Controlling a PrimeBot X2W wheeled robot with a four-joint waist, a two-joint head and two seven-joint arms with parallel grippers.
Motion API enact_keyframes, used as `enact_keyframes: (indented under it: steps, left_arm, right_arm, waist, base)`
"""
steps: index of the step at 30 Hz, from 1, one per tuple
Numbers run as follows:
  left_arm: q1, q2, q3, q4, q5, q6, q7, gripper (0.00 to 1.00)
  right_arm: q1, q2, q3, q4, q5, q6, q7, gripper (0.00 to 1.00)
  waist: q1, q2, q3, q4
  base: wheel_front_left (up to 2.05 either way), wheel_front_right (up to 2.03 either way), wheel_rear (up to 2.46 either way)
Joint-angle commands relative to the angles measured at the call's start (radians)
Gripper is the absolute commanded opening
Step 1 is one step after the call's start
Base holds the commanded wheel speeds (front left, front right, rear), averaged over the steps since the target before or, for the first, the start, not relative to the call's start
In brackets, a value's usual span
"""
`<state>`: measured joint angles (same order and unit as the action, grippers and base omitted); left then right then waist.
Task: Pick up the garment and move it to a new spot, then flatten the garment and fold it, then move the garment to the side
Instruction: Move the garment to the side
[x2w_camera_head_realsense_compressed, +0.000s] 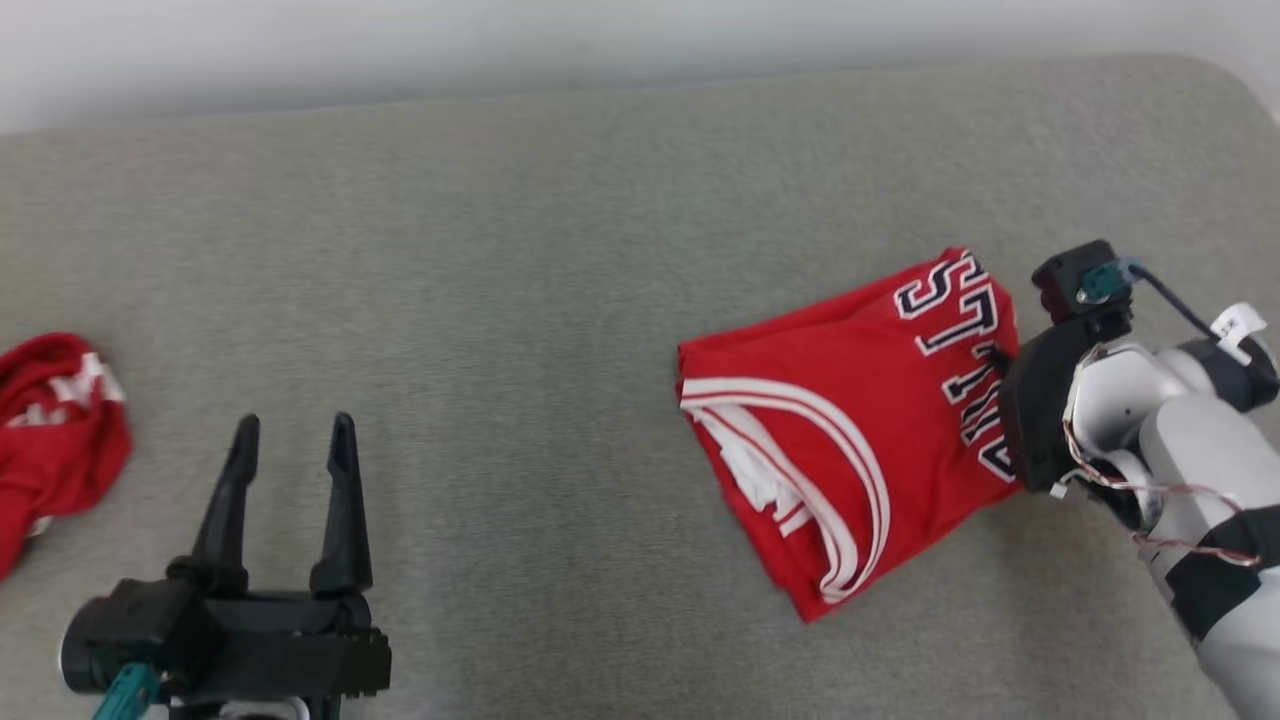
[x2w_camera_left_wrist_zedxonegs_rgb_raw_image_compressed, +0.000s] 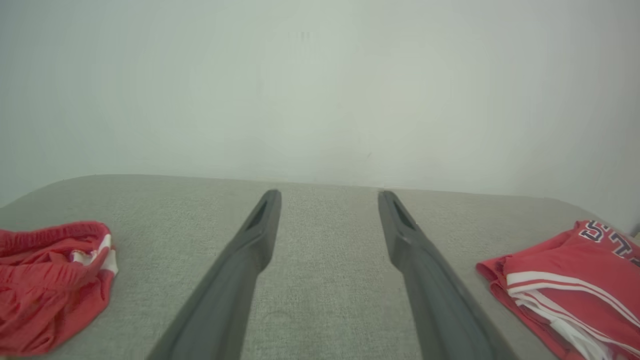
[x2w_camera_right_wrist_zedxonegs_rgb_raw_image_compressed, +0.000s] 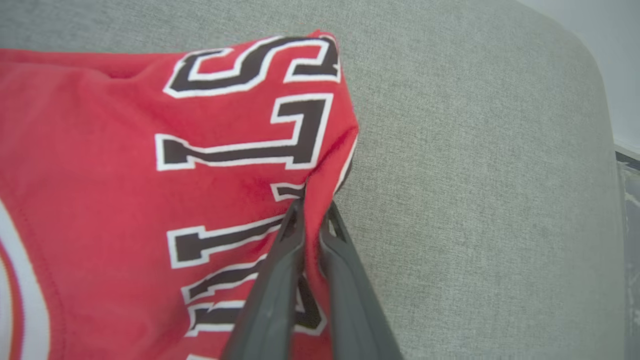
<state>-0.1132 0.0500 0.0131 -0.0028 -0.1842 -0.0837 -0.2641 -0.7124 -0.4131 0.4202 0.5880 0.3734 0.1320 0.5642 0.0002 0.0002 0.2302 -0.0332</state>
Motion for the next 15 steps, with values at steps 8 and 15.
enact_keyframes:
  steps: [8, 15]
  left_arm:
    - [-0.074, 0.001, 0.013, -0.059, 0.067, -0.026, 0.000, 1.00]
    - [-0.112, 0.026, -0.013, -0.095, 0.106, -0.040, 0.000, 1.00]
  right_arm:
    - [-0.126, -0.059, 0.015, 0.079, -0.040, -0.003, -0.126, 0.00]
    - [-0.205, -0.084, -0.021, 0.174, -0.069, -0.003, -0.250, 0.00]
  waist:
    - [-0.0002, -0.0002, 0.159, -0.201]
    - [-0.0002, -0.0002, 0.229, -0.274]
  base:
    - [0.00, 0.00, 0.00]
    - [0.00, 0.00, 0.00]
